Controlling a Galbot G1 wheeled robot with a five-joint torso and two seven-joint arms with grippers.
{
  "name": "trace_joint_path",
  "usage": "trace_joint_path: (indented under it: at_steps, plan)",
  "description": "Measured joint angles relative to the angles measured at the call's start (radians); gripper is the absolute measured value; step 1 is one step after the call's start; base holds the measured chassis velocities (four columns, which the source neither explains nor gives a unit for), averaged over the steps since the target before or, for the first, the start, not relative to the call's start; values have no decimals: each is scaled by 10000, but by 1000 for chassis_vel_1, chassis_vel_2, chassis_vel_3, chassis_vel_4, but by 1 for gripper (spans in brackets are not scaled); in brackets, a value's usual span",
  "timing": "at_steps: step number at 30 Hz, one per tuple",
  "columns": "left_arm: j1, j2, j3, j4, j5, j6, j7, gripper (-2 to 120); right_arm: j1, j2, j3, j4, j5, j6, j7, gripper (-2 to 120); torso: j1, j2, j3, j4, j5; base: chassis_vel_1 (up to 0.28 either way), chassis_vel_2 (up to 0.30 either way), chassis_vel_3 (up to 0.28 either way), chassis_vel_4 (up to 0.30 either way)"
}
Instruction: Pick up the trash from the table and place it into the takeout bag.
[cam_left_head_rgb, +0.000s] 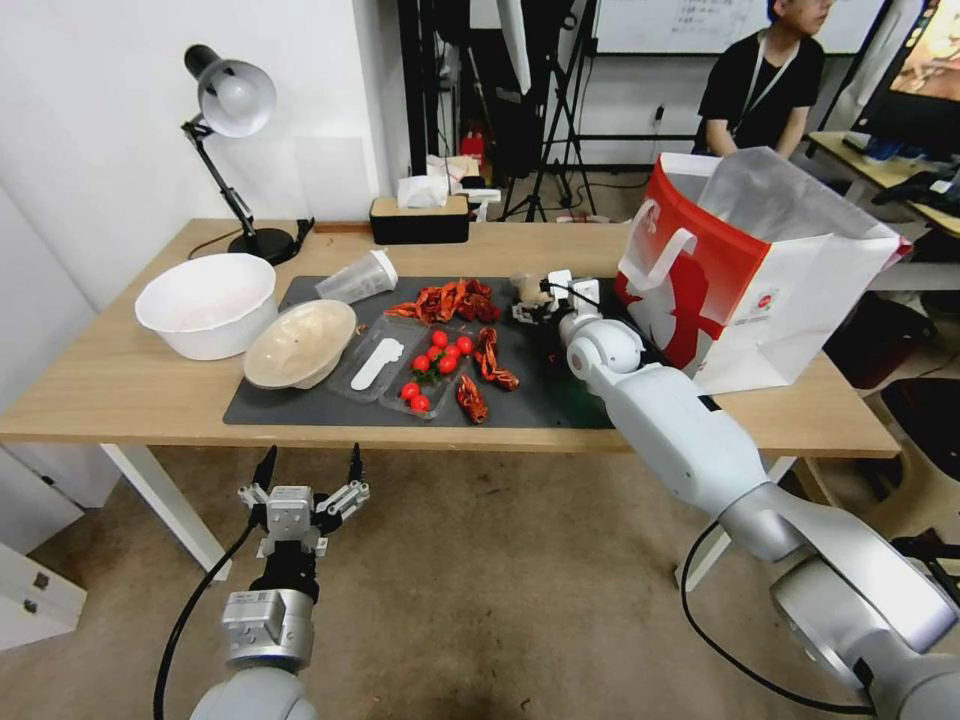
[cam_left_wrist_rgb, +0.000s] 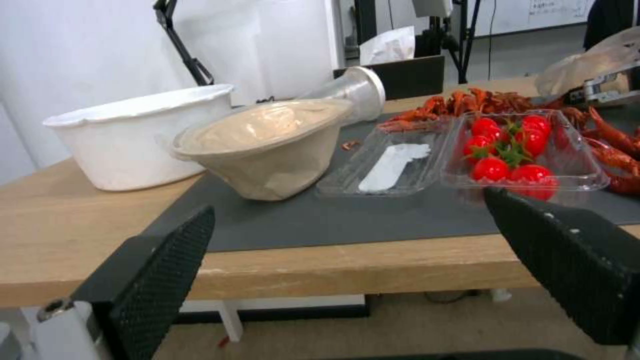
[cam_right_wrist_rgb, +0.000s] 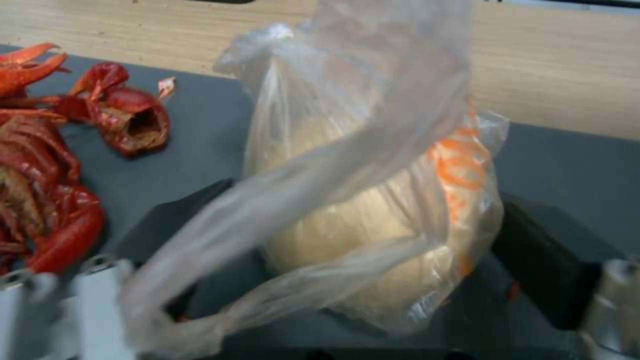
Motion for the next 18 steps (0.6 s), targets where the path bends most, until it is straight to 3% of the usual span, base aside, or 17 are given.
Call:
trace_joint_path:
  at_steps: [8,15,18]
  plan:
    - [4,-2,4,1,-9,-1,-6,100,-125,-130,45,146,52,-22,-21,52,1,0,-1,-1,-1,0,0,0,0]
    - [-13,-3,13,23,-9,-1,-6,100,-250,-239,91,366,70,12,-27,34,1,0,-1,-1,1,0,0,0,0]
    - [-44,6,57,45,-10,-3,-5,100,-305,-481,31,618,11,439,-256,19,0,-1,0,-1,1,0,0,0,0]
